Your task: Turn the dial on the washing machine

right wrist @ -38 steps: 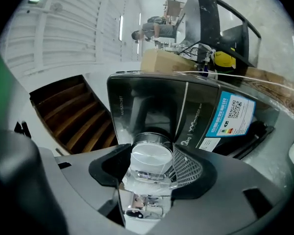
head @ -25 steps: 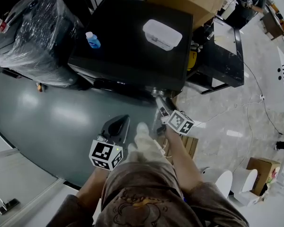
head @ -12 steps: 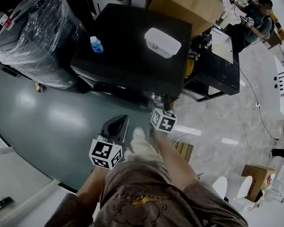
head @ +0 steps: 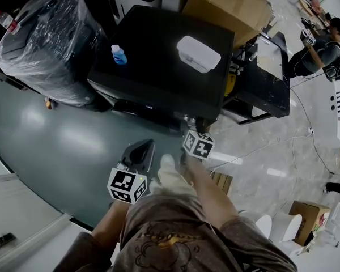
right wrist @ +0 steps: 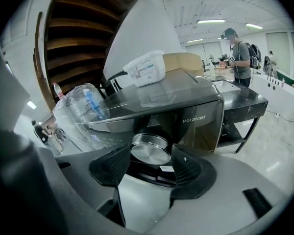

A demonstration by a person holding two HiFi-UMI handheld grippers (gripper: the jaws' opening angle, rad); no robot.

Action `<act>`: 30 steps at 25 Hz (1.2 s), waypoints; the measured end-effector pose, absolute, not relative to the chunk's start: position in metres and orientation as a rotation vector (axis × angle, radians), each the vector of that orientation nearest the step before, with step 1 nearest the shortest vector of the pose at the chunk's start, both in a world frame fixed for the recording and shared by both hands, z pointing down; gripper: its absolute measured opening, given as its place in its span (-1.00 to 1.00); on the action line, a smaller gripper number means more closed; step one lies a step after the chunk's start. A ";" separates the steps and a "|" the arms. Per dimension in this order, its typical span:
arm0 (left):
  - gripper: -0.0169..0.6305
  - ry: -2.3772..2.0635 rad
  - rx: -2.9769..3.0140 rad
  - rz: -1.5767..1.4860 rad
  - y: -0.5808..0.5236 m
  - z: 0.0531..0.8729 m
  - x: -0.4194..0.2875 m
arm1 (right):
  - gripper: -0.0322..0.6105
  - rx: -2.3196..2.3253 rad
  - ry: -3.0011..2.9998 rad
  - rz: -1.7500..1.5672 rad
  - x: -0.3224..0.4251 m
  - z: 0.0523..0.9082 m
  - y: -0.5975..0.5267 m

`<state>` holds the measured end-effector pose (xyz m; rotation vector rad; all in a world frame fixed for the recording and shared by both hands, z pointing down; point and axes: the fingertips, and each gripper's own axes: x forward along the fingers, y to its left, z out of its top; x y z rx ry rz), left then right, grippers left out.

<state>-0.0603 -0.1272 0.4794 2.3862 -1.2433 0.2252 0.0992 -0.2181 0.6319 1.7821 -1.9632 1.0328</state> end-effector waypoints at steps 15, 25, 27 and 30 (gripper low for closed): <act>-0.95 -1.189 2.415 0.260 -0.127 0.485 -0.045 | -0.11 1.840 -2.169 1.444 0.103 0.629 -0.219; -0.95 -1.152 2.406 0.303 -0.125 0.501 -0.041 | -0.10 1.841 -2.319 1.565 0.103 0.631 -0.219; -0.95 -1.149 2.411 0.304 -0.126 0.501 -0.042 | -0.10 1.833 -2.323 1.545 0.103 0.630 -0.218; -0.95 -1.148 2.421 0.298 -0.128 0.498 -0.042 | -0.10 1.818 -2.330 1.475 0.105 0.622 -0.215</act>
